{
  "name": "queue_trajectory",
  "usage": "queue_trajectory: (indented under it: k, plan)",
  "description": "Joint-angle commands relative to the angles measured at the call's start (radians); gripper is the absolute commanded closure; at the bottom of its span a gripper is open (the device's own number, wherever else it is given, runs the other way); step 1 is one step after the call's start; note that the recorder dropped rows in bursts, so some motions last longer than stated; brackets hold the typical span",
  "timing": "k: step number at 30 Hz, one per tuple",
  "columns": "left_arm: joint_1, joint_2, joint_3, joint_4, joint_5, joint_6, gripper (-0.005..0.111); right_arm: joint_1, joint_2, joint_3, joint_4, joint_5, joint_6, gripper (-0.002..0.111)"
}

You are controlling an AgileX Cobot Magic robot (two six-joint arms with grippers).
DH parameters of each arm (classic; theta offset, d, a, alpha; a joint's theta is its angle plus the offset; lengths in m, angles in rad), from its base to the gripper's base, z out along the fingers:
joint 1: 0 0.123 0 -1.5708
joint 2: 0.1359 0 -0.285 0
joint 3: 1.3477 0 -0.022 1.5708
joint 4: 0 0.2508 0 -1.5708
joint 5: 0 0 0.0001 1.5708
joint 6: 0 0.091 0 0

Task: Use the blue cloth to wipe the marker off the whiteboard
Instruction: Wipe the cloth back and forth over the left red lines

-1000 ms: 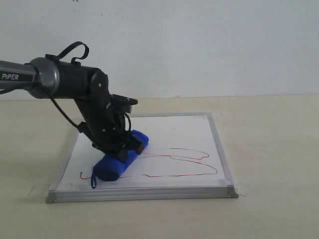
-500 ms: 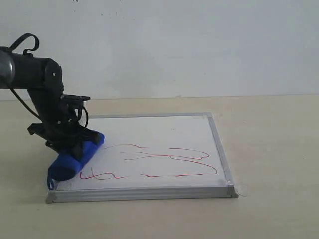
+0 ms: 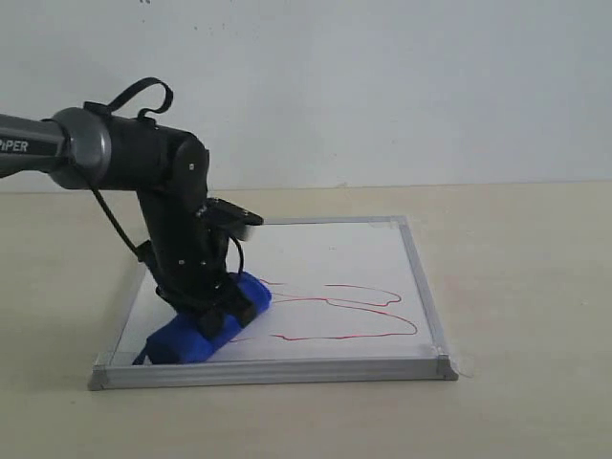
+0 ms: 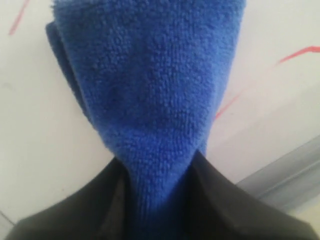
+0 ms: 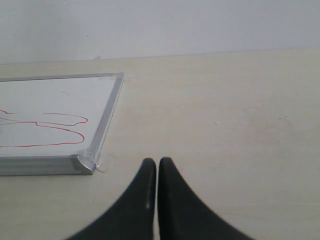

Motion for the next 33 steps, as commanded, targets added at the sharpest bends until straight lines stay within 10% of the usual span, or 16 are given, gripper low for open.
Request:
queue_trajectory:
  k: [1, 23, 33]
  plan:
    - [-0.044, 0.03, 0.025, -0.131, 0.042, 0.016, 0.103, -0.002, -0.005, -0.001, -0.004, -0.002, -0.003, 0.107]
    - [0.257, -0.027, 0.025, 0.208, 0.208, -0.034, 0.103, -0.002, -0.005, -0.001, -0.004, -0.002, -0.003, 0.107]
    - [0.176, -0.056, 0.023, 0.091, 0.133, 0.029, 0.103, -0.002, -0.005, -0.001, -0.004, -0.002, -0.003, 0.107]
